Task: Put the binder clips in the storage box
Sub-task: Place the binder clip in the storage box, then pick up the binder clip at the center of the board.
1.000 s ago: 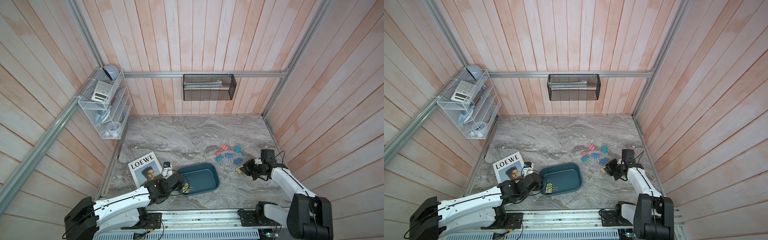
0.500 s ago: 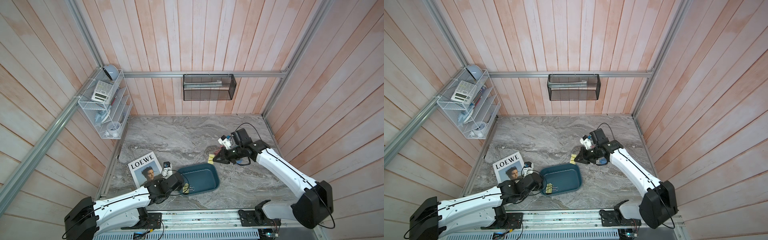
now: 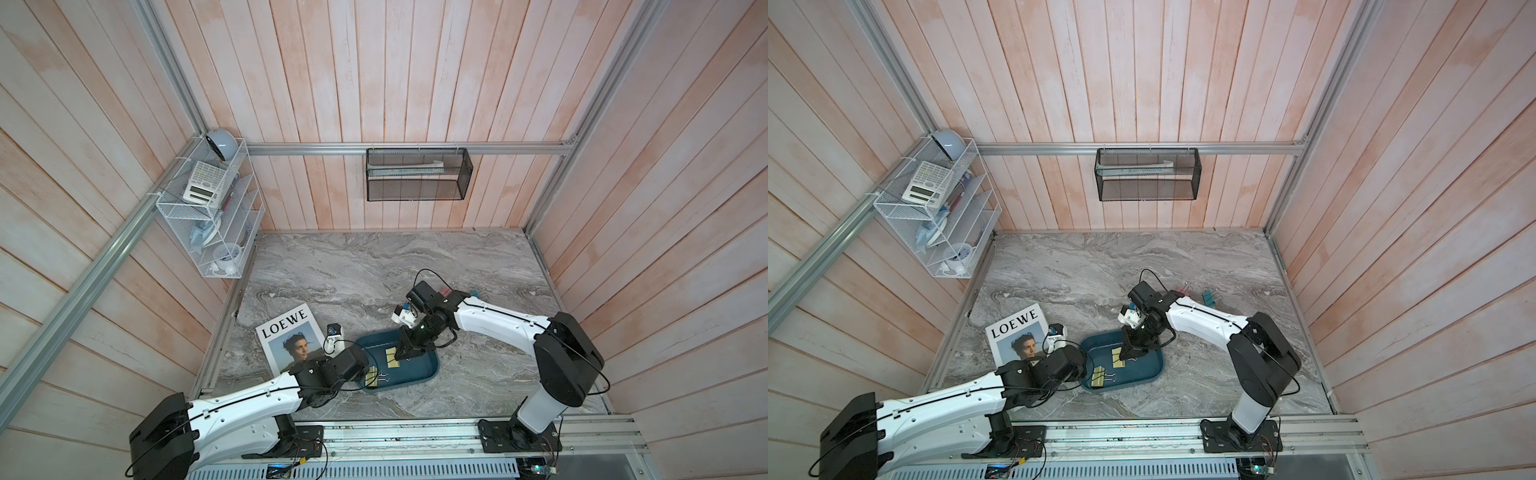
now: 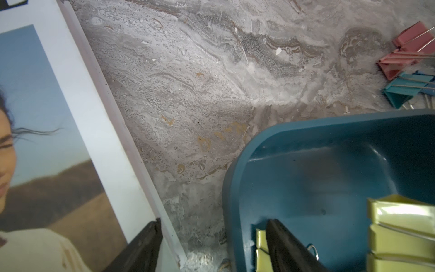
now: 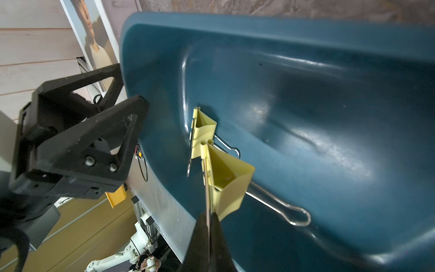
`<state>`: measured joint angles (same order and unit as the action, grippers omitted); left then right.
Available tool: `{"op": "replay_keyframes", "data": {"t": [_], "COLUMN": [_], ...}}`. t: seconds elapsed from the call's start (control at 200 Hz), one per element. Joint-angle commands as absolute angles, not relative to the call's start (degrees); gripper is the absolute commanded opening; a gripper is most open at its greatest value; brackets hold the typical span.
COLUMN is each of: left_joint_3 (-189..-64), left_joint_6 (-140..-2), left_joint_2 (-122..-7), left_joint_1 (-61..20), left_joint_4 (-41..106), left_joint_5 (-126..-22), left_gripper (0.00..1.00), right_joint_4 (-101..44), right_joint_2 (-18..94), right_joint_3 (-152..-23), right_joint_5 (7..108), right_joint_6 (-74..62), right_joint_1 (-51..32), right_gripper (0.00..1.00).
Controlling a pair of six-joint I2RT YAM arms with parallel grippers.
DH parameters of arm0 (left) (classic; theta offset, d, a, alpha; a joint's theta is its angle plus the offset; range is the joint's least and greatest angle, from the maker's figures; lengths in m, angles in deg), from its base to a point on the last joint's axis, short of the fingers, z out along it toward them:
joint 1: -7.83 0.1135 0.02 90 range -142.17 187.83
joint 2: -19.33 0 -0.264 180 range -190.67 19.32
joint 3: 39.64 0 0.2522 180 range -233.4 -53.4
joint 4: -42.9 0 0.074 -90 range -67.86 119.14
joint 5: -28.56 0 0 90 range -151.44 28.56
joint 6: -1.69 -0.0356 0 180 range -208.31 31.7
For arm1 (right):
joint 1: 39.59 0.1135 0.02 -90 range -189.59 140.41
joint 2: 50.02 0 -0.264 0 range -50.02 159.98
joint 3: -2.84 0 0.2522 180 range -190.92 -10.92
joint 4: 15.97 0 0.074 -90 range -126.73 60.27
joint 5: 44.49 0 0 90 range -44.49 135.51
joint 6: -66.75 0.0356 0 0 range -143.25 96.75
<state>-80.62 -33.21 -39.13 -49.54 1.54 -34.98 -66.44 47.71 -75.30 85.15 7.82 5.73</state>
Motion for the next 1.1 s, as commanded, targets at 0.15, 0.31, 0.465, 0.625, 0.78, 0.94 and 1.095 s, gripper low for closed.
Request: {"op": "replay_keyframes", "data": {"t": [0.15, 0.31, 0.465, 0.625, 0.78, 0.94, 1.095], "left_joint_3": [-81.2, -81.1, -81.2, -81.5, -81.8, -81.6, -81.8], "left_joint_6": [-33.3, -33.3, -33.1, -33.3, -33.4, -33.1, -33.1], "left_joint_2": [-39.3, -39.2, -39.0, -39.3, -39.3, -38.9, -38.9], "left_joint_1": [-49.2, -49.2, -49.2, -49.2, -49.2, -49.2, -49.2], "left_joint_4": [0.6, 0.2, 0.0, -0.2, -0.7, -0.8, -1.1], "left_joint_5": [-33.8, -33.7, -33.5, -33.4, -33.2, -33.3, -33.2], "left_gripper": [0.76, 0.76, 0.77, 0.79, 0.79, 0.79, 0.80], "right_joint_4": [-63.3, -62.3, -66.6, -69.7, -73.8, -77.8, -65.4], "right_joint_2": [53.3, 54.8, 53.2, 47.1, 39.8, 32.2, 32.2], "right_joint_3": [-76.4, -76.5, -77.6, -77.4, -76.9, -75.1, -66.7], "right_joint_5": [86.9, 87.7, 86.3, 86.1, 87.9, 84.7, 86.7], "right_joint_6": [9.4, 11.0, 8.7, 7.0, 4.6, 5.2, 16.5], "right_joint_1": [8.9, 10.5, 8.6, 3.1, -4.3, -20.1, -33.7], "right_gripper": [0.00, 0.00, 0.25, 0.46, 0.50, 0.50, 0.49]}}
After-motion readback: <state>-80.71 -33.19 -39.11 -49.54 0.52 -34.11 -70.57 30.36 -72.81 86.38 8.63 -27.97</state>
